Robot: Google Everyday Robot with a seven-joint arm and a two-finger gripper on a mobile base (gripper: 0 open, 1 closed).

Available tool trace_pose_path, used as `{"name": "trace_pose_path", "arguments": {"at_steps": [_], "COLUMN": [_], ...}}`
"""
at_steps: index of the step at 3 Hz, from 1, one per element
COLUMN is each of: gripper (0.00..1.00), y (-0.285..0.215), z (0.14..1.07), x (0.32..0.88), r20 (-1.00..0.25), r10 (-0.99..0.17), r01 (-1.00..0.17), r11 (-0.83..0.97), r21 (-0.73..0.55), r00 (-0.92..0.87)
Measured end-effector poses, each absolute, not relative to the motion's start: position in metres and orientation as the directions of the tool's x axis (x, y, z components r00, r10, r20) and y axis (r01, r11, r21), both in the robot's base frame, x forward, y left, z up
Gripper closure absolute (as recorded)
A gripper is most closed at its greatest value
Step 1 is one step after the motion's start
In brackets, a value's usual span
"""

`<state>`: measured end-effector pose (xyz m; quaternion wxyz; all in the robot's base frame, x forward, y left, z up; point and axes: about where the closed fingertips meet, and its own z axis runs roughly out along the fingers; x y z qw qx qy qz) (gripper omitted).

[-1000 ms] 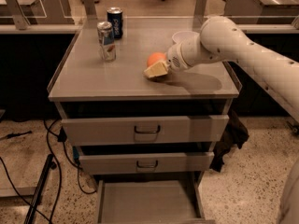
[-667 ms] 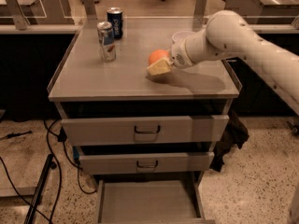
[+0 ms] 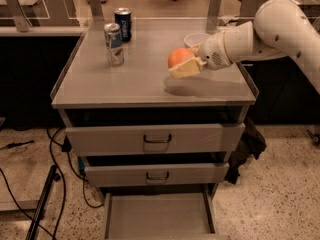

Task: Place orange into bottom drawer

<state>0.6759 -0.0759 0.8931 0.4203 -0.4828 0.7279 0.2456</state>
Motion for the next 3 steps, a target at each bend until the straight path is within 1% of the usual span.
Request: {"name": "trace_pose_path", "arguments": {"at_steps": [1,2,3], "gripper": [1.00,1.00,1.00], "y": [-0.076,-0.080,-0.093], "z": [0.893,0.907,0.922], "x": [0.676,0.639,0.596], "r20": [-0.849,-0.841,-0.828], "r10": [-0.496,-0.516,-0.535], "r01": [-0.909,-0.923,-0.920], "r11": [0.414,0.380,0.386], "r21": [-0.049,-0.056,-0.064], "r00": [-0.180,-0.162,-0.167]}}
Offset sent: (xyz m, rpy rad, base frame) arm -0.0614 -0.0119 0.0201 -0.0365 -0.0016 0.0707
